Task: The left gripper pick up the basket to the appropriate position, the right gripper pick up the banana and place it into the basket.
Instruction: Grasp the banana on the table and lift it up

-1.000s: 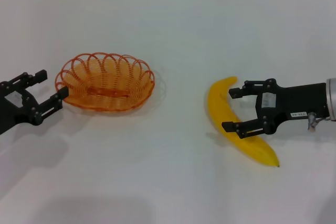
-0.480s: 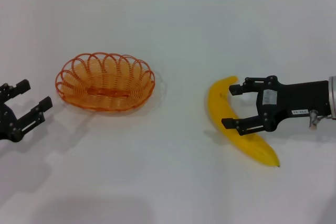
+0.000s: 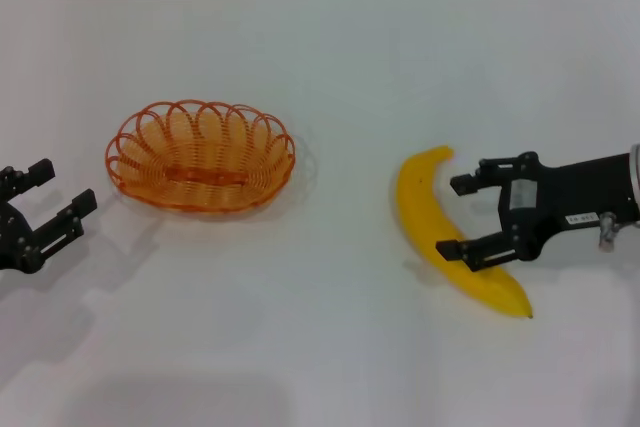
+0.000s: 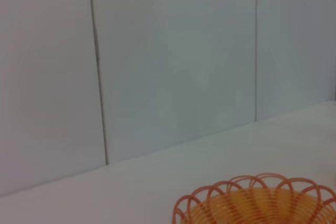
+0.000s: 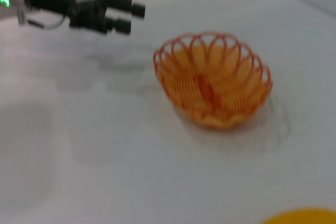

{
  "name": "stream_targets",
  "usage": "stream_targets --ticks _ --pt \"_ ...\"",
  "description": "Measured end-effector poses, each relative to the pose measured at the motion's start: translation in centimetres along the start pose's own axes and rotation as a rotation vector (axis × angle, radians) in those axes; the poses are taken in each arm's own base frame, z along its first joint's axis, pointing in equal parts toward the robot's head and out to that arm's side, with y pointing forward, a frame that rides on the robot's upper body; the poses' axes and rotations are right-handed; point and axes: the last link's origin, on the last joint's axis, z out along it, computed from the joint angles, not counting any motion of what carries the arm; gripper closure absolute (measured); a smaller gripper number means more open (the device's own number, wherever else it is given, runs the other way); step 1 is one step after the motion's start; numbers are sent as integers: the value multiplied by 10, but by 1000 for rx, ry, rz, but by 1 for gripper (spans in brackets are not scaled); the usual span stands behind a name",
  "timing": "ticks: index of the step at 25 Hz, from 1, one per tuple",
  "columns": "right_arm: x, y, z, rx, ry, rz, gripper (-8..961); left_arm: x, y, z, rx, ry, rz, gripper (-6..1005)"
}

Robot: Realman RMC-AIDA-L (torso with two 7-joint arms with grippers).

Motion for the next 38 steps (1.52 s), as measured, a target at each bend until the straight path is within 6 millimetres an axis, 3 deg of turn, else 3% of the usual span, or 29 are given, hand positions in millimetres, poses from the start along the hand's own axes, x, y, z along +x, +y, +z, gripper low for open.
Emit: stream_targets --ticks 19,38 --pt "1 4 14 -5 196 18 145 0 -2 3 5 -6 1 348" --pt "-1 -3 34 -8 237 10 172 1 -3 4 7 -6 2 347"
